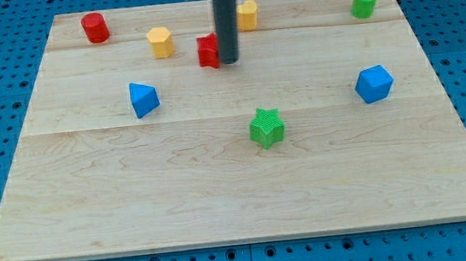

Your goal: Push red star towards the bottom left

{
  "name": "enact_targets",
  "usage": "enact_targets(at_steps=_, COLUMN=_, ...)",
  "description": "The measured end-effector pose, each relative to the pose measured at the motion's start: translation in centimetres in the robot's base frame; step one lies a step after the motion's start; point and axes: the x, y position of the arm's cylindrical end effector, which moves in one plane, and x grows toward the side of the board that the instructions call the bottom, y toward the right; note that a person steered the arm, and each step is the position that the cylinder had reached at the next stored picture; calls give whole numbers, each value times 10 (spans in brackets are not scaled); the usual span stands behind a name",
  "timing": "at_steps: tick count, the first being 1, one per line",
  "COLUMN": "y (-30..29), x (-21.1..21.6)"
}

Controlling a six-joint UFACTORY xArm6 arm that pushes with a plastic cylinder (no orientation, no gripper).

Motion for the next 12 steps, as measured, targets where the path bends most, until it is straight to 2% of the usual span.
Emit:
enact_targets(at_steps=1, y=19, x=-3)
enact_targets(at_steps=2, y=31, x=-24)
enact_targets(at_steps=3, y=9, x=-35)
enact_targets(at_steps=5, y=-65, x=-25)
enact_targets(at_steps=6, y=-66, x=-11)
enact_targets(at_steps=8, y=-23, x=0)
enact_targets(at_steps=12, y=-162, x=15)
